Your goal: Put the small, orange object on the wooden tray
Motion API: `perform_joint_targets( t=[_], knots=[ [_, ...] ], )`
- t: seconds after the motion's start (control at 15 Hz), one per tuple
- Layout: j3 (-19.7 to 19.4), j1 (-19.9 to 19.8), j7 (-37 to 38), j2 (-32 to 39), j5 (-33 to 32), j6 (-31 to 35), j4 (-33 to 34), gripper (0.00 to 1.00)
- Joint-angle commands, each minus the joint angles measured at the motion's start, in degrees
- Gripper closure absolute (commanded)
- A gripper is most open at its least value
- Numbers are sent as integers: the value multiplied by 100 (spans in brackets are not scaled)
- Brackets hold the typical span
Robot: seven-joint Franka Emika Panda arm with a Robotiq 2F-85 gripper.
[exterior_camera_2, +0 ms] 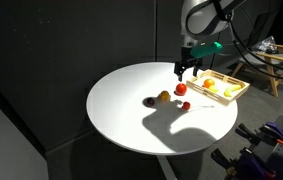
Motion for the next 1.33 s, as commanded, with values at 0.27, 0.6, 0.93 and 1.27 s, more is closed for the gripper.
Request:
perform_joint_targets(
  t=[0.27, 0.6, 0.93, 1.27],
  knots=[
    [-11, 7, -40, -6, -1, 50, -17, 0],
    [-18, -16, -95, 46, 35, 149, -164, 0],
    [-49, -70, -196, 148, 77, 662, -439, 0],
    [-149, -83, -128, 512, 51, 1202, -623, 0]
  ],
)
